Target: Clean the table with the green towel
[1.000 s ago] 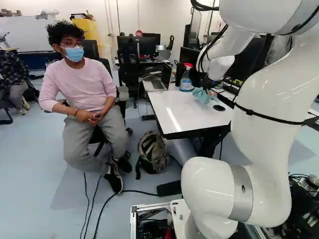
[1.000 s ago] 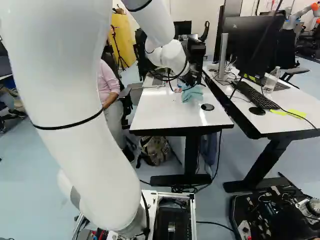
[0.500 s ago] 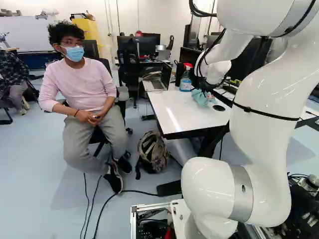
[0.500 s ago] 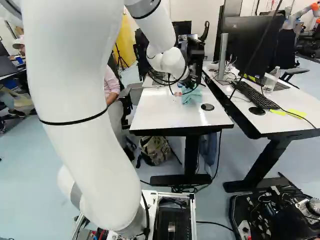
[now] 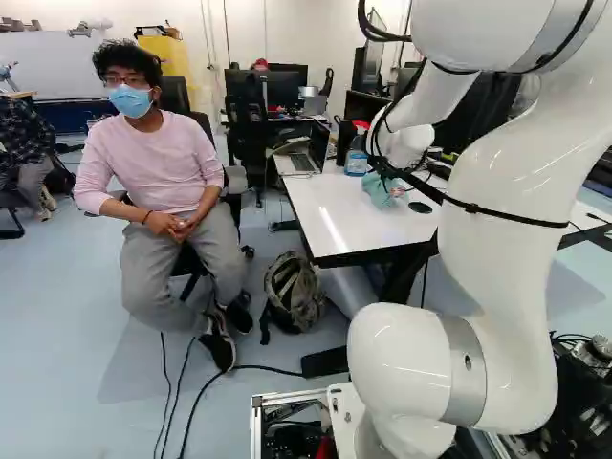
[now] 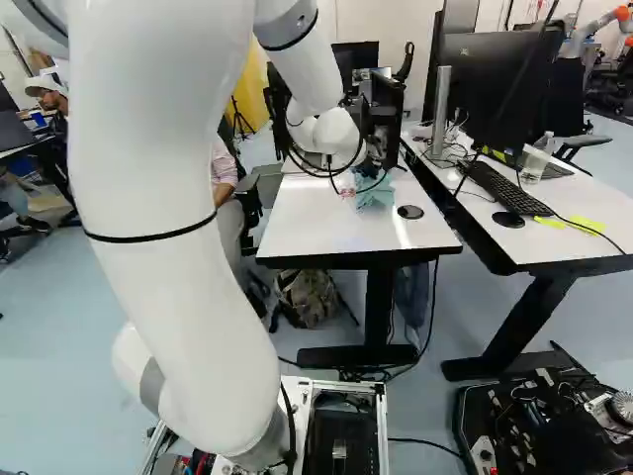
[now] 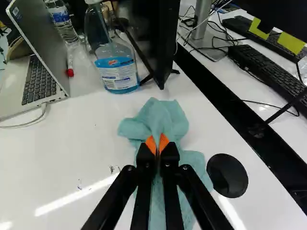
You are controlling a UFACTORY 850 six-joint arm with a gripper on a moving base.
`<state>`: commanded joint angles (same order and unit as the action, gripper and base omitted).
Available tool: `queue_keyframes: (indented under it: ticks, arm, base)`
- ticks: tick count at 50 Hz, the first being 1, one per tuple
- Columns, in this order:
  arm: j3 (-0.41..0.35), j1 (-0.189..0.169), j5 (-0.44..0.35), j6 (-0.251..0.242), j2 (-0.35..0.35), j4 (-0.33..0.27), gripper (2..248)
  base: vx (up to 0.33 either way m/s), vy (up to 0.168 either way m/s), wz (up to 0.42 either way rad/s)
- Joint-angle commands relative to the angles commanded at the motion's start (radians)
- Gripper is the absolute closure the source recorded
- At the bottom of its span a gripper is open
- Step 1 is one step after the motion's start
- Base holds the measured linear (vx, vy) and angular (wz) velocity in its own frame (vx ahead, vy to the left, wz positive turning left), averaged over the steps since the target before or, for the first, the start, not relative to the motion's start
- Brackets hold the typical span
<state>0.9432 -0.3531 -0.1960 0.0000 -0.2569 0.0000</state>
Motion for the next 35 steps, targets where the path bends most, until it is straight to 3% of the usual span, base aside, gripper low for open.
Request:
queue_keyframes:
  ticks: [35]
  arm:
    - [0.003, 0.002, 0.021, 0.000, -0.031, 0.000, 222]
  base:
    - [0.000, 0.000, 0.000]
